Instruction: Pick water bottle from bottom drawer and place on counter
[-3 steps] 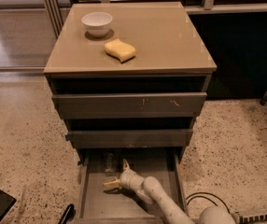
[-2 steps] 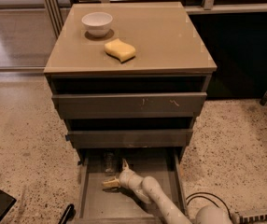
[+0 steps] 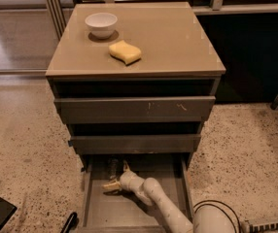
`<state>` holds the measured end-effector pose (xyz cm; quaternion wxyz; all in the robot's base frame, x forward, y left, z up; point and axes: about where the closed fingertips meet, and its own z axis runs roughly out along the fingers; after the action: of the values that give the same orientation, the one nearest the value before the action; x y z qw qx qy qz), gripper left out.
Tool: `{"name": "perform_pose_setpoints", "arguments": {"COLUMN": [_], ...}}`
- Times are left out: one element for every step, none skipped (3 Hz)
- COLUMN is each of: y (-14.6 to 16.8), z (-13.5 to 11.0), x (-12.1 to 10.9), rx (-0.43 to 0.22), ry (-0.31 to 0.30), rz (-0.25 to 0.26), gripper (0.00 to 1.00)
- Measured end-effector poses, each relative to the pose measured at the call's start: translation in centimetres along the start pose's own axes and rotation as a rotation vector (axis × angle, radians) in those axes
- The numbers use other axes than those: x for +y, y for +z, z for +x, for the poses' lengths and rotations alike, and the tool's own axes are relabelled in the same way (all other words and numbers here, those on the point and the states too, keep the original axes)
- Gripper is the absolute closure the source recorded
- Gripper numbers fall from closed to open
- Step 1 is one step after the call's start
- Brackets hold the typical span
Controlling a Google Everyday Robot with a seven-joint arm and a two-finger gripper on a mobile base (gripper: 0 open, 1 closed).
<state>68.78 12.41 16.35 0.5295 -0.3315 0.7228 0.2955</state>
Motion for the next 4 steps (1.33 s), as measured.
{"name": "perform_pose_setpoints", "arguments": {"y": [1.7, 3.0, 4.1, 4.4], "z": [-0.1, 0.9, 2.1, 2.7], "x": [-0.6, -1.8, -2.8, -3.7], "rx": [0.011, 0.035, 0.082, 0.120], "ry": [-0.011, -0.004, -0.004, -0.016], "rz": [-0.008, 0.002, 0.028, 0.061], "gripper": [0.00, 0.00, 0.18, 0.42]}}
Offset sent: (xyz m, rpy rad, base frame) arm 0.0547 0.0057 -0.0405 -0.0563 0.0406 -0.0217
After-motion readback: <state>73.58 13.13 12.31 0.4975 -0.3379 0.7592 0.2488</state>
